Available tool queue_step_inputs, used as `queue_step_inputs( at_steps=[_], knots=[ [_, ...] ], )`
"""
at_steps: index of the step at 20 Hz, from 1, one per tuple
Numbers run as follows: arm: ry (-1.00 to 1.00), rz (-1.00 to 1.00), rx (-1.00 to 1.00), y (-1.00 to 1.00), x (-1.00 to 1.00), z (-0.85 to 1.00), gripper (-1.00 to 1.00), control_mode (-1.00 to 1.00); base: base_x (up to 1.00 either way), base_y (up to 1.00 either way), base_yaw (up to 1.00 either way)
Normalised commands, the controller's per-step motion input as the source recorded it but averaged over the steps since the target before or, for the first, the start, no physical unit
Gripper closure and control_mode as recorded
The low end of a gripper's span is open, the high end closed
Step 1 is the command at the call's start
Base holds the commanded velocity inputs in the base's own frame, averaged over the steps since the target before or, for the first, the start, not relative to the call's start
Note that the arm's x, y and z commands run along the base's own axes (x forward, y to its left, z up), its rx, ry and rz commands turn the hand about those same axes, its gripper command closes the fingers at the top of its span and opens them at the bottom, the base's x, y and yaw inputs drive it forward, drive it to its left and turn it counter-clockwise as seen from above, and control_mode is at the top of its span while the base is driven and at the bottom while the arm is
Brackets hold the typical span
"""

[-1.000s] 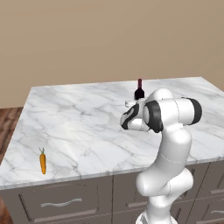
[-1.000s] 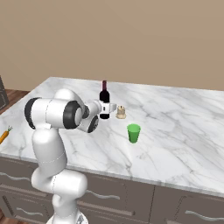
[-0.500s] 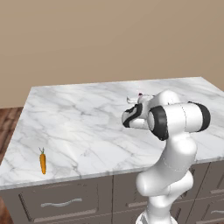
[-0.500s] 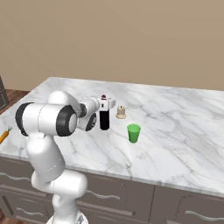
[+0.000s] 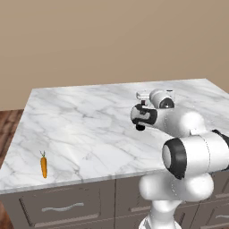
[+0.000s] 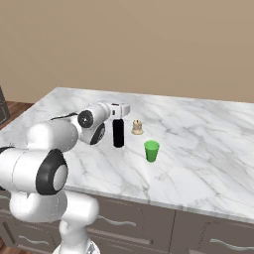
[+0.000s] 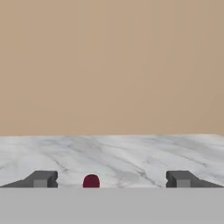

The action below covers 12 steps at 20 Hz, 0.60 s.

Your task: Open the cabinet directly in front. Then move the wine and the cup to the dining counter with the candle on it.

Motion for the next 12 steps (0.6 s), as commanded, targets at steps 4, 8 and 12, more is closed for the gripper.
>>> queue_step_inputs(
  at_steps=[4,8,12],
  knots=[
    [0.48,0.07,0.0,0.29,-1.0,1.0,-1.0,-1.0,0.0,0.0,0.0],
    [0.41,0.1,0.0,0.29,-1.0,0.84,-1.0,-1.0,0.0,0.0,0.0],
    [0.09,0.05,0.0,0.33,-1.0,0.11,-1.0,-1.0,0.0,0.0,0.0]
  ],
)
